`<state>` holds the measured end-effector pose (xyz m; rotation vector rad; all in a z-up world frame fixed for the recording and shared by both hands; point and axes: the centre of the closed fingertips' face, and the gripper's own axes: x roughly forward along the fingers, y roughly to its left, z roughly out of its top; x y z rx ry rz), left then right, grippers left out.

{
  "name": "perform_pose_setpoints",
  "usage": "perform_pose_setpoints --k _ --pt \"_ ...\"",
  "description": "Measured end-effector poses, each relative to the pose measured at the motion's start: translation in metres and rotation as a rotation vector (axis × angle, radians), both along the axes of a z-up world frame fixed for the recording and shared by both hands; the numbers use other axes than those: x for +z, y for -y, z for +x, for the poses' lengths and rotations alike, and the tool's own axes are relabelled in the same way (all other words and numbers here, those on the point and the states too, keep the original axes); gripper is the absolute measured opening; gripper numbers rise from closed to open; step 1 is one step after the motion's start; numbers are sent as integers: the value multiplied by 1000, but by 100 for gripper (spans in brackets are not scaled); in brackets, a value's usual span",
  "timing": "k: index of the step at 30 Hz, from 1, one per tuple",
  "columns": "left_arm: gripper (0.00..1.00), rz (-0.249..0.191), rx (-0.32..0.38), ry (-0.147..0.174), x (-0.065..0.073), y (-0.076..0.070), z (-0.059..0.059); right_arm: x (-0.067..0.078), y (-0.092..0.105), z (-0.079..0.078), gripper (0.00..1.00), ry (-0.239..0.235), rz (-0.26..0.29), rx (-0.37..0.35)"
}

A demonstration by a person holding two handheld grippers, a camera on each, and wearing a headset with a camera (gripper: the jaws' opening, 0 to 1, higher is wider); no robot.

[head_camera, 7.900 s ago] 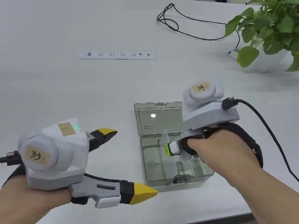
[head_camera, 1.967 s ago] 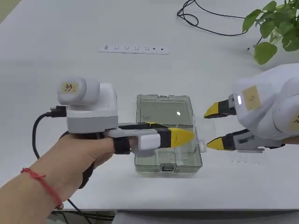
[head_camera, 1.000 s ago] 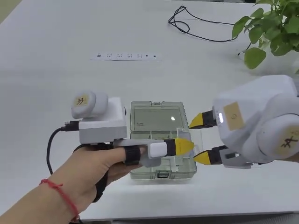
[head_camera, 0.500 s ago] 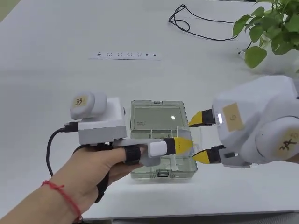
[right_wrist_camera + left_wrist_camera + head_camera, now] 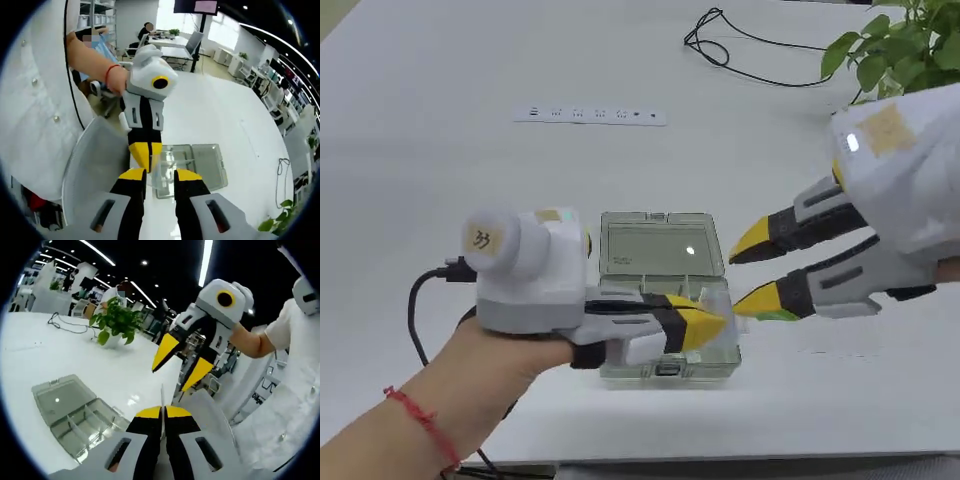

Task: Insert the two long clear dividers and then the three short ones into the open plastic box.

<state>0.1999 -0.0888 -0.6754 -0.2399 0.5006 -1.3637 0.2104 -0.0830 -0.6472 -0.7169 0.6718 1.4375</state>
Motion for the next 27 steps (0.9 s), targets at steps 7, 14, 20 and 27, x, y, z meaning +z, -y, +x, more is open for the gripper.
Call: perform_pose_setpoints --k 7,14,20,27 --pt "0 4 -82 196 6 -1 -12 0 -2 -10 14 -116 3 55" --pt "0 -29 -101 236 15 -2 -16 0 -9 -26 9 -195 -6 110" --pt "0 -39 -98 244 17 -2 -16 -1 -10 -30 5 -215 -16 128" --pt "0 -51 -99 255 21 -1 -19 -3 -10 -33 3 -221 -28 144"
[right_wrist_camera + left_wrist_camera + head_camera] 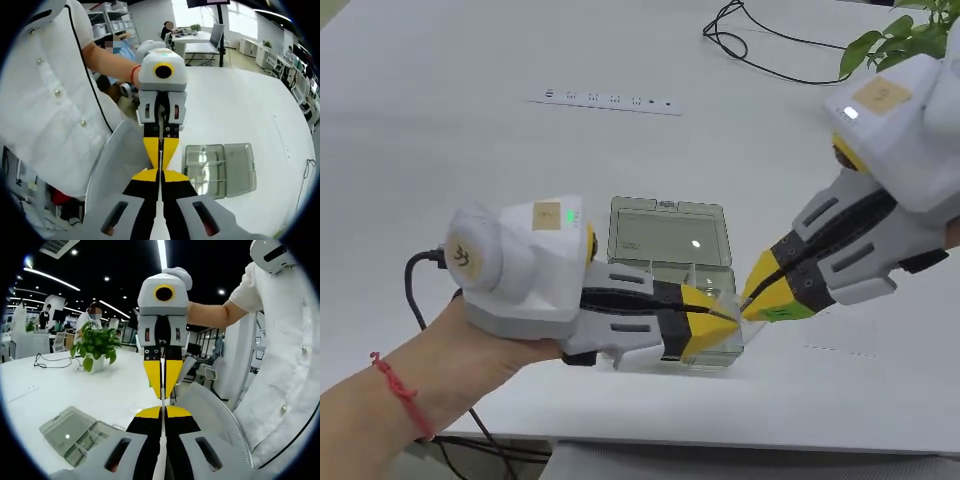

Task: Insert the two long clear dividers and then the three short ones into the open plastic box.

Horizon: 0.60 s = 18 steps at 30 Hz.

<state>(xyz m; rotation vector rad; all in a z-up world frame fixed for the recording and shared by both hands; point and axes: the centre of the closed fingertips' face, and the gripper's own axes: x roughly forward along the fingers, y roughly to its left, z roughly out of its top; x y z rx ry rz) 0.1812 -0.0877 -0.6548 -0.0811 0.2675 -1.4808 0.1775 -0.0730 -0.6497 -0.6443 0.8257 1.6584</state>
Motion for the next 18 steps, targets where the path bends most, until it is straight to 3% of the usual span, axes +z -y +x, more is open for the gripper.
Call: perform_pose_setpoints --k 18 --pt "0 26 27 0 -5 -6 2 -3 -5 4 3 19 0 2"
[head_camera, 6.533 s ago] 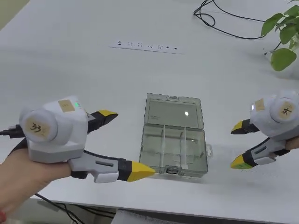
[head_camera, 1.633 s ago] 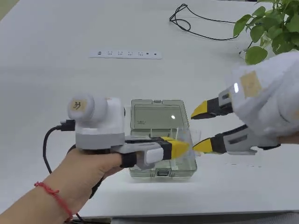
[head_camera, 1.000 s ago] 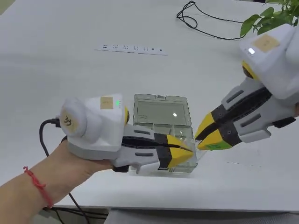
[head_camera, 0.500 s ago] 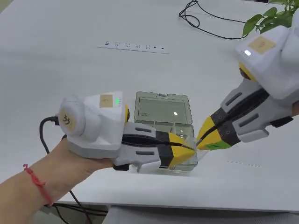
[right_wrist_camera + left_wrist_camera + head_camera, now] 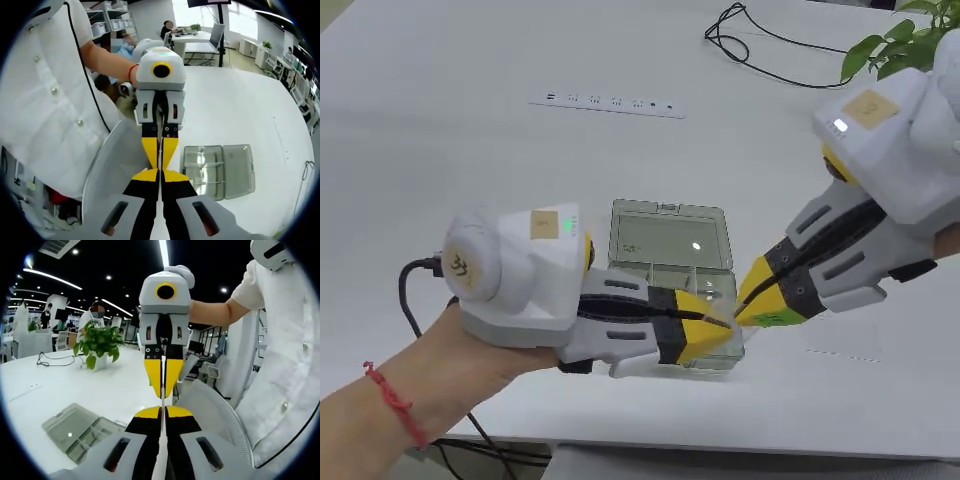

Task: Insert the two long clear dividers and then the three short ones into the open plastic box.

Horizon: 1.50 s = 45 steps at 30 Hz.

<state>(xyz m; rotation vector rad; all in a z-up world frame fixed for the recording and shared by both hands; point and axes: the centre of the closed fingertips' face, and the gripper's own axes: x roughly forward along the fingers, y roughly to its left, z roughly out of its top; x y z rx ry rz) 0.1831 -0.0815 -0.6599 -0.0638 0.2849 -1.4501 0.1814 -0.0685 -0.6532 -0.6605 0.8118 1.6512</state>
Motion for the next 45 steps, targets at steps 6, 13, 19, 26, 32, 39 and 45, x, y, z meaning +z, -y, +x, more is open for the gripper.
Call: perform_pose_setpoints --k 6,13,19,26,32,39,45 --pt "6 29 19 -14 -7 -6 1 2 -1 5 3 11 9 -17" --pt "19 62 62 -27 -16 -16 4 7 -3 14 3 29 30 -44" --pt "29 82 103 -39 -23 -27 9 8 -6 20 3 42 40 -63" --pt "49 108 171 -46 -32 -43 19 7 -12 31 3 62 46 -91" --pt "63 122 229 -45 -38 -56 28 0 -18 45 3 81 46 -103" --pt "80 150 277 -45 -47 -68 34 -12 -31 59 3 97 48 -118" --pt "93 155 304 -53 -55 -77 37 -32 -44 73 3 101 39 -130"
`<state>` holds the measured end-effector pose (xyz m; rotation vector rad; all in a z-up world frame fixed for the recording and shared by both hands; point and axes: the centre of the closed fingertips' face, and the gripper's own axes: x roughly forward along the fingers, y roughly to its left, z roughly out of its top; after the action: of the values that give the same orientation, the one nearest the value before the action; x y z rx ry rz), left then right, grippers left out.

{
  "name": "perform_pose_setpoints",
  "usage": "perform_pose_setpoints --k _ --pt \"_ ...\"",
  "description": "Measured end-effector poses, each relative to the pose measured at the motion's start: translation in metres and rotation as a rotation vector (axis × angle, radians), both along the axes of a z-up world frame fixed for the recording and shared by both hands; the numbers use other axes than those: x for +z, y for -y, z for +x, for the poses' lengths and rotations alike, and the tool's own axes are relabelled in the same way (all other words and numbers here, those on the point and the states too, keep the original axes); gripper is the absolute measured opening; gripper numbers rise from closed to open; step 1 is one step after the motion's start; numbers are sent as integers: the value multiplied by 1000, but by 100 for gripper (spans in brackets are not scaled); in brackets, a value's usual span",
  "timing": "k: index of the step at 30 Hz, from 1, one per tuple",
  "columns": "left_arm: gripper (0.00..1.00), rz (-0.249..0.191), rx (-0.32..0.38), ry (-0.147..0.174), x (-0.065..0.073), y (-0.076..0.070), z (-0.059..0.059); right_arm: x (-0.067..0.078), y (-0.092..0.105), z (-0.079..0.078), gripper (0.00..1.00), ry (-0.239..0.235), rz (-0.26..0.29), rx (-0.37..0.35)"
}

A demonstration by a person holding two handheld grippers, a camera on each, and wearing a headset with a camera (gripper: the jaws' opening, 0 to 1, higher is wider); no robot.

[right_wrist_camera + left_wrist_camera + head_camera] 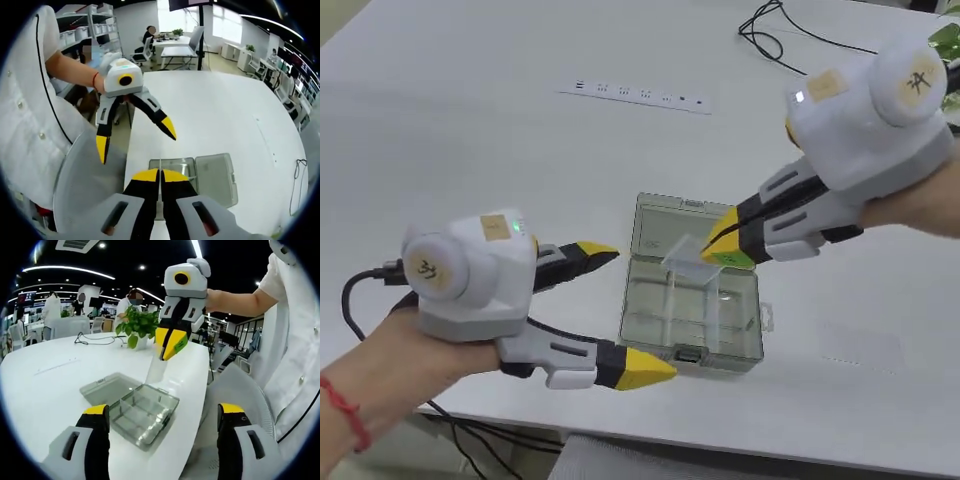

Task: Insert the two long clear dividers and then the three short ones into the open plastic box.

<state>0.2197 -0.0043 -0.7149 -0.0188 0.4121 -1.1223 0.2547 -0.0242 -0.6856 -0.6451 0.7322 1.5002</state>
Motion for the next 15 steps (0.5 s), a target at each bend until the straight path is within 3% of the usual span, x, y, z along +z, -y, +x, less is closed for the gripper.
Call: perform_pose_setpoints --k 4,15 --pt "100 2 6 8 -4 -4 1 -14 -6 6 3 -2 -6 -9" --pt "100 -2 28 4 -7 -15 6 -61 -18 15 3 -16 -23 -38"
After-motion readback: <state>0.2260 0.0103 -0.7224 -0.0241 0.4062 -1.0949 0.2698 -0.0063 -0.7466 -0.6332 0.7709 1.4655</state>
